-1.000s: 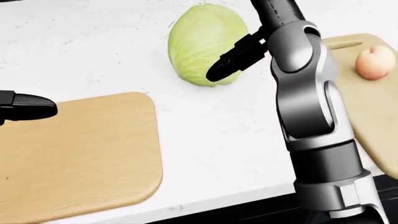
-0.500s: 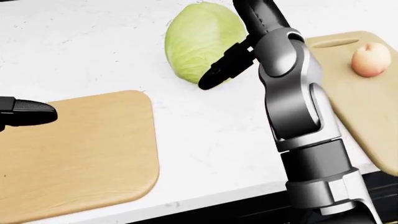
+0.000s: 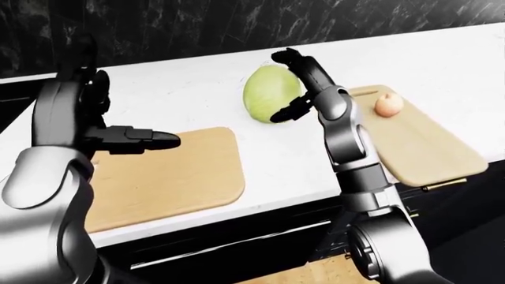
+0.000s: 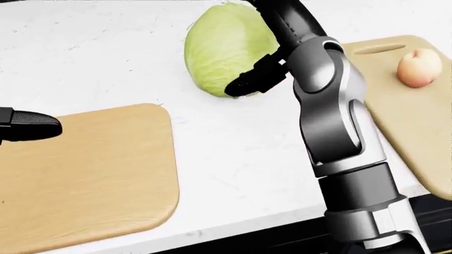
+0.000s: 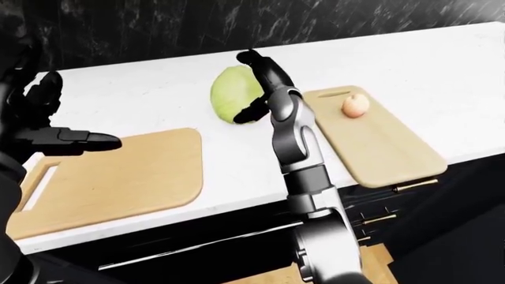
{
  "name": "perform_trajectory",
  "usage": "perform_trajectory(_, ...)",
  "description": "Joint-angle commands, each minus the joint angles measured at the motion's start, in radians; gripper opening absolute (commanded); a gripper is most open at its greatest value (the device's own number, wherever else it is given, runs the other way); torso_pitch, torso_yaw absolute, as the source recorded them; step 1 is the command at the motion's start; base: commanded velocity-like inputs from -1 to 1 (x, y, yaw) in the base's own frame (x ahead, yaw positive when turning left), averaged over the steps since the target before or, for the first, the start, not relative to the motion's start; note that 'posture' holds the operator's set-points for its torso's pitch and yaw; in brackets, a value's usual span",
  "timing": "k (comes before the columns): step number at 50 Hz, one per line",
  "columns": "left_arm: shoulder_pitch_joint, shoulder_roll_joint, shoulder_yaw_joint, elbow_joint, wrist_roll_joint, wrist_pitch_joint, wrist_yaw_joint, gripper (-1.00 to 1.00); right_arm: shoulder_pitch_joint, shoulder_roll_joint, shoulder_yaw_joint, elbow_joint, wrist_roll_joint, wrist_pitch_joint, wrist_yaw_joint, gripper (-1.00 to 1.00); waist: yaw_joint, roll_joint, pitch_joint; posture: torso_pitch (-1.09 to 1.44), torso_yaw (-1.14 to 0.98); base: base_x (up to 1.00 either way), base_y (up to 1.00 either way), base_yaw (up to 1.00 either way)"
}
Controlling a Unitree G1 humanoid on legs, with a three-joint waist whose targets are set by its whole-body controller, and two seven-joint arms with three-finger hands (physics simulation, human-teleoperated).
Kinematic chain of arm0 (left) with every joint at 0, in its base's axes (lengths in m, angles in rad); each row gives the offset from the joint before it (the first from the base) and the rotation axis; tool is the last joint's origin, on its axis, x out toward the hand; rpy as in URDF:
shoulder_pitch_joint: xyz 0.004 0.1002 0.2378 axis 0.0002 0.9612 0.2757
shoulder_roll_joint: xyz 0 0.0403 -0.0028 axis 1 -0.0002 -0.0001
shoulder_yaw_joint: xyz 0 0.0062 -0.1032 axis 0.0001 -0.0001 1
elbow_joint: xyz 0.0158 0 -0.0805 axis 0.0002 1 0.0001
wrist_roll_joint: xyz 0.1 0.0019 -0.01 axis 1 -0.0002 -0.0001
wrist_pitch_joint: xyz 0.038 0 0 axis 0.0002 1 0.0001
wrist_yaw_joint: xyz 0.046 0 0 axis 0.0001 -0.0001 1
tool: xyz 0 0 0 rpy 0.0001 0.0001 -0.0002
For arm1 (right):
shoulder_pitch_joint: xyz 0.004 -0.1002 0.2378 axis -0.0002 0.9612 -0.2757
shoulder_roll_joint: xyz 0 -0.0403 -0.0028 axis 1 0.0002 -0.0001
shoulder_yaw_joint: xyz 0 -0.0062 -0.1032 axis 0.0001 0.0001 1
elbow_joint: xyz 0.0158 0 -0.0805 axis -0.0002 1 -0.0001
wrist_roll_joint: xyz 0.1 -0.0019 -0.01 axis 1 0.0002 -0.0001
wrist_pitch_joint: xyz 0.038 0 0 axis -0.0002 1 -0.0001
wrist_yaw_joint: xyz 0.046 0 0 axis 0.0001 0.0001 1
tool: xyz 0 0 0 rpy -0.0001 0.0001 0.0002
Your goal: Place the apricot and the cabbage on separate cutting boards.
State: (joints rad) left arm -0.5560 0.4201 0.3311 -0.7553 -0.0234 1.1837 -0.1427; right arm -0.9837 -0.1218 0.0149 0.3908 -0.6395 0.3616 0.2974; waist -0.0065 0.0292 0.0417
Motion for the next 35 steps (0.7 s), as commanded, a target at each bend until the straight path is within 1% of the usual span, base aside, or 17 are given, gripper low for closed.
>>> perform_trajectory(1,-0.023,0.014,0.012,-0.023,0.005,-0.028,0.004,1.0,-0.031,-0.002,0.002,-0.032,-0.01,-0.029,0.01,0.41,0.001,0.004,-0.026,0.0,0.0,0.0,0.0,0.0)
perform_trajectory(4,-0.022,0.014,0.017,-0.03,0.004,-0.022,0.004,1.0,-0.034,0.001,0.001,-0.036,-0.02,-0.03,0.018,0.36,0.0,0.004,-0.027,0.0,0.0,0.0,0.0,0.0)
perform_trajectory(12,-0.02,0.019,0.025,-0.043,-0.001,-0.013,0.005,1.0,-0.001,0.005,0.004,-0.077,-0.045,-0.034,0.052,0.23,-0.001,0.004,-0.027,0.0,0.0,0.0,0.0,0.0)
perform_trajectory(15,-0.02,0.019,0.025,-0.047,-0.003,-0.009,0.007,1.0,0.021,0.01,0.016,-0.105,-0.065,-0.042,0.074,0.21,-0.001,0.004,-0.027,0.0,0.0,0.0,0.0,0.0)
perform_trajectory(19,-0.02,0.021,0.028,-0.052,-0.005,-0.004,0.007,1.0,0.029,0.018,0.016,-0.111,-0.087,-0.056,0.084,0.15,-0.001,0.004,-0.028,0.0,0.0,0.0,0.0,0.0)
perform_trajectory(22,-0.016,0.023,0.031,-0.055,-0.007,-0.003,0.006,1.0,0.03,0.02,0.012,-0.113,-0.092,-0.065,0.087,-0.04,-0.003,0.005,-0.028,0.0,0.0,0.0,0.0,0.0)
perform_trajectory(26,-0.023,0.026,0.032,-0.056,-0.009,0.003,0.007,1.0,0.021,0.018,0.007,-0.121,-0.095,-0.063,0.094,-0.16,-0.003,0.005,-0.028,0.0,0.0,0.0,0.0,0.0)
perform_trajectory(31,-0.035,0.031,0.029,-0.054,-0.011,0.011,0.007,1.0,-0.002,0.02,-0.004,-0.133,-0.086,-0.047,0.08,-0.44,-0.004,0.005,-0.028,0.0,0.0,0.0,0.0,0.0)
perform_trajectory(32,-0.035,0.033,0.03,-0.053,-0.01,0.013,0.007,1.0,0.004,0.017,0.001,-0.14,-0.086,-0.048,0.085,-0.51,-0.004,0.005,-0.027,0.0,0.0,0.0,0.0,0.0)
perform_trajectory(35,-0.044,0.038,0.03,-0.054,-0.012,0.02,0.006,1.0,0.0,0.015,0.001,-0.146,-0.084,-0.043,0.088,-0.58,-0.003,0.005,-0.026,0.0,0.0,0.0,0.0,0.0)
